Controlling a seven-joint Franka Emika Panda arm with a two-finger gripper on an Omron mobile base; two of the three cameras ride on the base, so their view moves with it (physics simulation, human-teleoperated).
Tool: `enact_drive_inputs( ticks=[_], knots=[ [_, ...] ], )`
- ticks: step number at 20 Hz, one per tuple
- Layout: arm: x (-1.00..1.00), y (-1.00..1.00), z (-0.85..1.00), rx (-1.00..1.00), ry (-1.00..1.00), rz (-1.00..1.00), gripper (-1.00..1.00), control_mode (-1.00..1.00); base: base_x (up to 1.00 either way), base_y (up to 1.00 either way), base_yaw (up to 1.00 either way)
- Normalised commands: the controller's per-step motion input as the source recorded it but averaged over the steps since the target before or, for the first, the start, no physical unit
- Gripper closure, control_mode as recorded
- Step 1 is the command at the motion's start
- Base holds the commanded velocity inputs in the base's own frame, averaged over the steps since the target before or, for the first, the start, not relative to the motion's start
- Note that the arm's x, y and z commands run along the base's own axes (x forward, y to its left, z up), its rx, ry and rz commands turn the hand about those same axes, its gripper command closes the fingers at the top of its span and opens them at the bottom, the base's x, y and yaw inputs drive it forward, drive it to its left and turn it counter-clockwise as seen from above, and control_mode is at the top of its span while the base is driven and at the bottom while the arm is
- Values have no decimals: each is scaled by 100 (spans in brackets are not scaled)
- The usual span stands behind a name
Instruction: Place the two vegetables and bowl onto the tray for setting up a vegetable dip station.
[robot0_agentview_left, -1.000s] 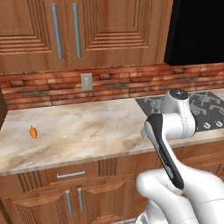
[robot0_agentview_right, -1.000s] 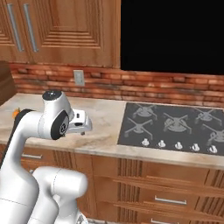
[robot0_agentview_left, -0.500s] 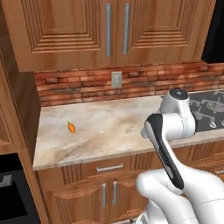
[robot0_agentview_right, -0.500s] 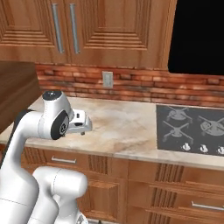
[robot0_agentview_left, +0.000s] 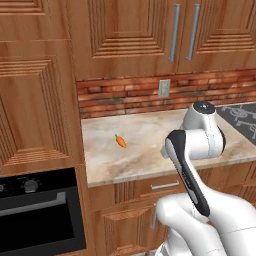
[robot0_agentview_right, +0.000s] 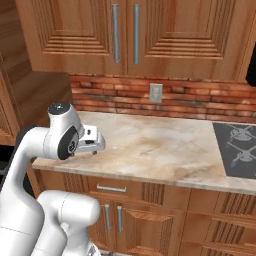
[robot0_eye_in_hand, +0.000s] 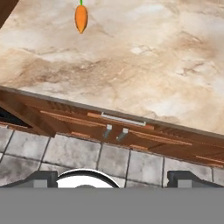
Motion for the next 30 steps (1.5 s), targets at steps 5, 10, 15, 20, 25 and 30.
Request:
enact_drive_inputs(
  ticks=[5,10,15,20,25,30],
  knots=[
    [0,0,0,0,0,0,-100,100,28,35,0],
    [0,0,0,0,0,0,-100,100,44,18,0],
    [0,0,0,0,0,0,-100,100,12,3,1],
    [0,0,0,0,0,0,-100,100,11,4,0],
    [0,0,0,0,0,0,-100,100,15,4,0],
    [0,0,0,0,0,0,-100,100,34,6,0]
  ],
)
